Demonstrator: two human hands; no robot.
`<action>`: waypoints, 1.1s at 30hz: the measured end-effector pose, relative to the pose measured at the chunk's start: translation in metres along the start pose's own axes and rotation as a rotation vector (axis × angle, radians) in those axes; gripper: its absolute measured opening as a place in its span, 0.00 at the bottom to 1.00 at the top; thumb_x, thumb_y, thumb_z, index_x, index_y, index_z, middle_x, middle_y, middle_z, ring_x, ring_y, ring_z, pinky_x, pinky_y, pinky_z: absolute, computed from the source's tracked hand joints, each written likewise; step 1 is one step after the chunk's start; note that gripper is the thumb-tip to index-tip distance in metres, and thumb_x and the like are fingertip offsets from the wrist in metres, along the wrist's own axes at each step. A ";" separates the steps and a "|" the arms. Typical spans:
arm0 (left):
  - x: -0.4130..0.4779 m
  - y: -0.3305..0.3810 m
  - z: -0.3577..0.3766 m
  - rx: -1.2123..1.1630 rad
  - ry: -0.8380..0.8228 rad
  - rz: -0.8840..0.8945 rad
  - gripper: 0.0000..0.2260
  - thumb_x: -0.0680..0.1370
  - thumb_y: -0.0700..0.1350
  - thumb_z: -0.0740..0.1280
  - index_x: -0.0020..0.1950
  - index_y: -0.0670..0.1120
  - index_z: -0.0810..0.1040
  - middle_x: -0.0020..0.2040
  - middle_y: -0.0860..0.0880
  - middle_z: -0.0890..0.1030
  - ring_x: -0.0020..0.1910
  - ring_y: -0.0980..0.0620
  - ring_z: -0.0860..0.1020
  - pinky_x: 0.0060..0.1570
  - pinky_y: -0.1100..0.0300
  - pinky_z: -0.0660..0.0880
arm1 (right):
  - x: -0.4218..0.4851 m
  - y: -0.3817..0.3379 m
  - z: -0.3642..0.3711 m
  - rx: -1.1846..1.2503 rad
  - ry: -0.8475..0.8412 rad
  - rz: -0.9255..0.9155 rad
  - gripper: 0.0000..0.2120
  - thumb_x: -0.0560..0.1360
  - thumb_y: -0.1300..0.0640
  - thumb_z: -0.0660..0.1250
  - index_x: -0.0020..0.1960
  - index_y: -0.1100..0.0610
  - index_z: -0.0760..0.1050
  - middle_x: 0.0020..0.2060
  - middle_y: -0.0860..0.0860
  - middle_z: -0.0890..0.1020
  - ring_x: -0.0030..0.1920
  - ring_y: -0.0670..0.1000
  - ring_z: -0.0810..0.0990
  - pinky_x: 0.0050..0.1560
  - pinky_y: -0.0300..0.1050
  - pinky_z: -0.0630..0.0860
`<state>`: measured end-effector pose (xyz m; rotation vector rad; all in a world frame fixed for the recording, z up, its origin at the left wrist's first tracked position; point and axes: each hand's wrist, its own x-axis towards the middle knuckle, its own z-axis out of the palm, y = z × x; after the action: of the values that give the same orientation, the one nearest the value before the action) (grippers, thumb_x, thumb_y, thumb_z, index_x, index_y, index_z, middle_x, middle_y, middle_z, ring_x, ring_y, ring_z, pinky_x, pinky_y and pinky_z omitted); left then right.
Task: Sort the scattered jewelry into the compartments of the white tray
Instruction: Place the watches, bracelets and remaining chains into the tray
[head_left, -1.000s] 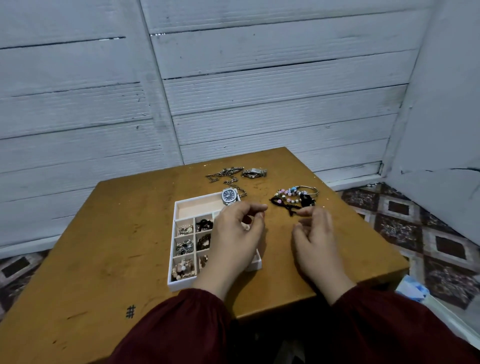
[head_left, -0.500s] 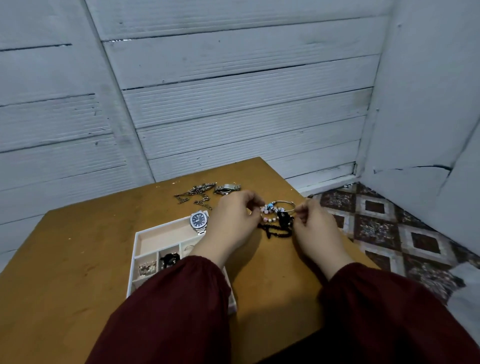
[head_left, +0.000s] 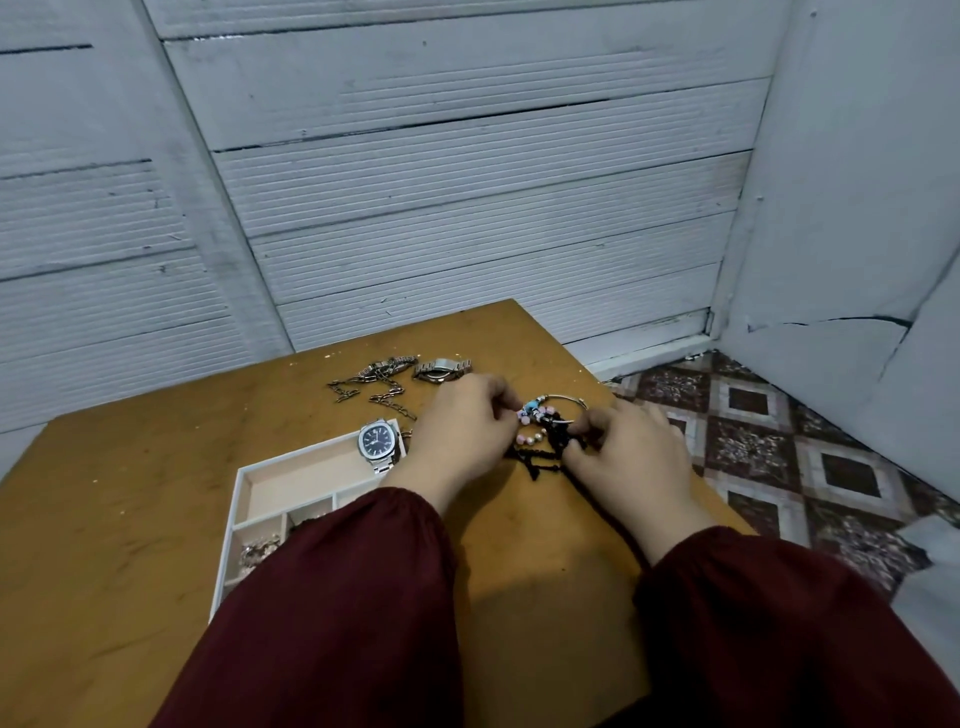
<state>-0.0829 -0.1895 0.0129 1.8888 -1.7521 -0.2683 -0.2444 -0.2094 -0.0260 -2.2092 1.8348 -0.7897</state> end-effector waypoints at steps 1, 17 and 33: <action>0.000 -0.001 0.001 0.001 -0.002 -0.003 0.08 0.73 0.42 0.65 0.41 0.56 0.76 0.42 0.53 0.82 0.44 0.51 0.79 0.45 0.56 0.77 | -0.001 0.001 0.000 0.000 0.008 -0.017 0.07 0.72 0.46 0.65 0.48 0.44 0.79 0.42 0.43 0.73 0.52 0.51 0.71 0.50 0.46 0.66; 0.003 -0.006 0.011 -0.012 -0.114 0.002 0.07 0.76 0.42 0.68 0.48 0.53 0.82 0.48 0.53 0.82 0.48 0.53 0.79 0.51 0.53 0.78 | -0.001 0.002 0.005 0.535 0.306 -0.175 0.07 0.79 0.61 0.60 0.54 0.60 0.74 0.48 0.49 0.74 0.46 0.40 0.69 0.47 0.24 0.65; 0.010 0.012 0.015 0.404 -0.274 0.253 0.07 0.74 0.51 0.70 0.51 0.55 0.83 0.52 0.53 0.82 0.50 0.52 0.65 0.46 0.56 0.60 | 0.002 0.006 0.006 0.584 0.523 -0.153 0.05 0.78 0.64 0.61 0.53 0.63 0.74 0.47 0.51 0.73 0.46 0.39 0.67 0.49 0.21 0.63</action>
<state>-0.0991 -0.2032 0.0092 1.9380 -2.3523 -0.0821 -0.2467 -0.2142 -0.0330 -1.8716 1.3413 -1.7998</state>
